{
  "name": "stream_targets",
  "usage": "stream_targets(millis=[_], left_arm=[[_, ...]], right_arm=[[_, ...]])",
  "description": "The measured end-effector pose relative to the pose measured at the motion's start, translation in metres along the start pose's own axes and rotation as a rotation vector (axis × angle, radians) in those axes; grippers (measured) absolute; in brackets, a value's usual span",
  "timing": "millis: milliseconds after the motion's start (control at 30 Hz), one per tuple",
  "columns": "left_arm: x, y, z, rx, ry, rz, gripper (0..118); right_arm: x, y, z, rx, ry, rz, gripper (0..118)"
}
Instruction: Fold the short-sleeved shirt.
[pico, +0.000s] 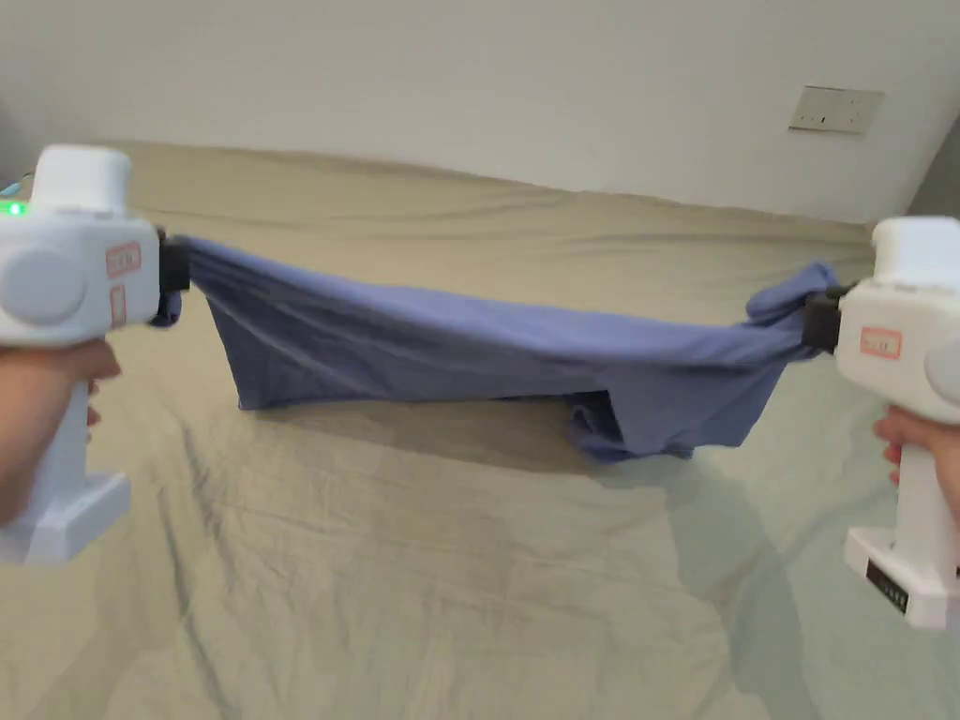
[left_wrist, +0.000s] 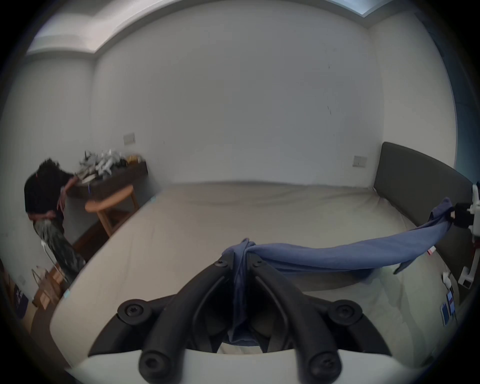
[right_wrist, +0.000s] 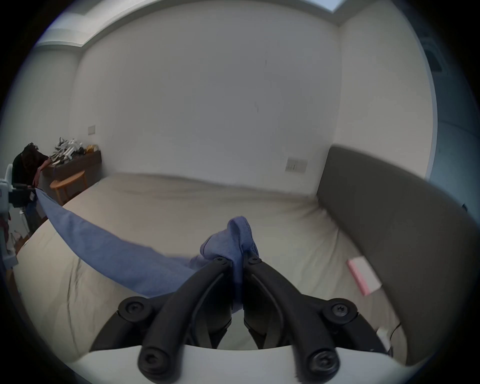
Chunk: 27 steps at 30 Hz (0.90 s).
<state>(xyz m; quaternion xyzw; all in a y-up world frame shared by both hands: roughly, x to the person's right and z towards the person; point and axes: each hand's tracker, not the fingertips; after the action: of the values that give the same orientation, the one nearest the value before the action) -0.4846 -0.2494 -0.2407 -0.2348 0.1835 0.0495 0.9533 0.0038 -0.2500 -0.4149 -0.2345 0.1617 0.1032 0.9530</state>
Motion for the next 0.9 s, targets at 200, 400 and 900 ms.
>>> stream_targets(millis=[200,400,900], left_arm=[[0.003,-0.144,0.032,-0.222,0.032,-0.134,7],[-0.002,-0.259,0.064,-0.432,0.050,-0.186,7],[-0.013,-0.310,0.160,-0.616,-0.017,-0.320,7]], right_arm=[[-0.011,-0.137,0.035,-0.208,0.038,0.011,9],[-0.010,-0.248,0.066,-0.382,0.067,-0.029,9],[-0.002,-0.297,0.176,-0.585,0.103,-0.153,9]])
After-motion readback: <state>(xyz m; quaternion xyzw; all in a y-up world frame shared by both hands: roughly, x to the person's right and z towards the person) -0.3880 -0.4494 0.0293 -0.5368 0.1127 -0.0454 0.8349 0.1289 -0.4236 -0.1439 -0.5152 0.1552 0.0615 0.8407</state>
